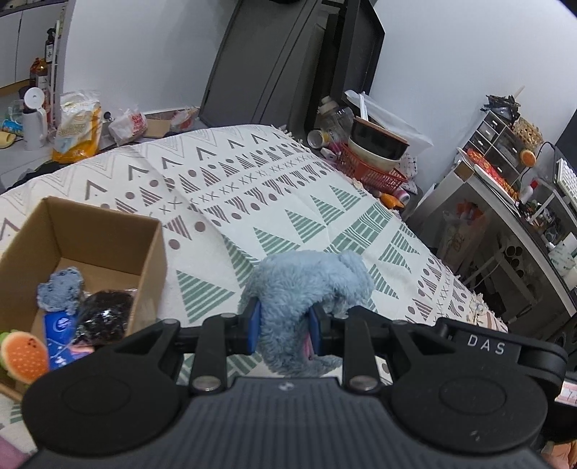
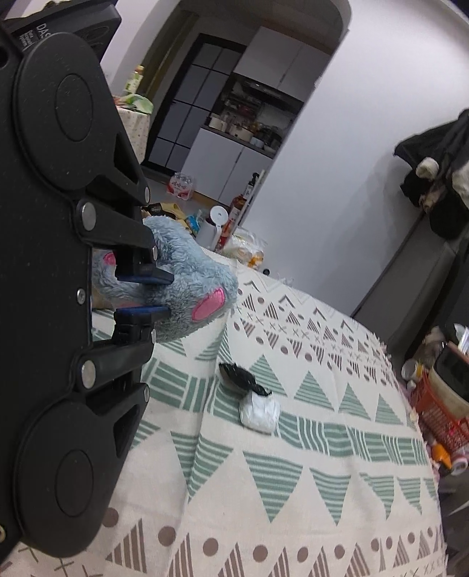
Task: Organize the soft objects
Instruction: 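Lift and carry the grey plush mouse over the box with both tools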
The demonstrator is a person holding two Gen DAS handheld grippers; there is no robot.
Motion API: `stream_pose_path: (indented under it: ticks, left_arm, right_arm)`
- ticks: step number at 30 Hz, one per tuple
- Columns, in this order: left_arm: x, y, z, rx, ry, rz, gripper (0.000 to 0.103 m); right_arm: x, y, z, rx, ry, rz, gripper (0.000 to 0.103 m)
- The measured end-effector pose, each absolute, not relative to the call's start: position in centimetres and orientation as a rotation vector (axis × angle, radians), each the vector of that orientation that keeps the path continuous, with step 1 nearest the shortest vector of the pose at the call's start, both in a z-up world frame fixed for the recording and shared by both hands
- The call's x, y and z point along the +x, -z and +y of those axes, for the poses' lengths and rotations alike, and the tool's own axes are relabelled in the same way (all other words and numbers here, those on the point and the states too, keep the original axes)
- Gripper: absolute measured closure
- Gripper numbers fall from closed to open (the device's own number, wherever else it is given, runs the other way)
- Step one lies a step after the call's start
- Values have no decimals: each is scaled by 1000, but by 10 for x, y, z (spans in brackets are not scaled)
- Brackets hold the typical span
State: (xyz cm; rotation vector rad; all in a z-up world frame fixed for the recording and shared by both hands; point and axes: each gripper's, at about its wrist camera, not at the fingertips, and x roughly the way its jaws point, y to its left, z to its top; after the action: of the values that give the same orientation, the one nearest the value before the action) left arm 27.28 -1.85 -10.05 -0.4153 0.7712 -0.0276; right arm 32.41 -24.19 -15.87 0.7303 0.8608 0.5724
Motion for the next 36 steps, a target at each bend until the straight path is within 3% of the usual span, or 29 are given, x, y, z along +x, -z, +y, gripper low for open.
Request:
stream_pose_path:
  ticks: [19, 36]
  left_arm:
    - [228, 83, 31, -459, -40, 731, 77]
    - [208, 99, 88, -524, -115, 778, 77]
  right_arm:
    - [293, 146, -194, 708, -701, 789, 91]
    - [274, 149, -138, 615, -819, 783, 90]
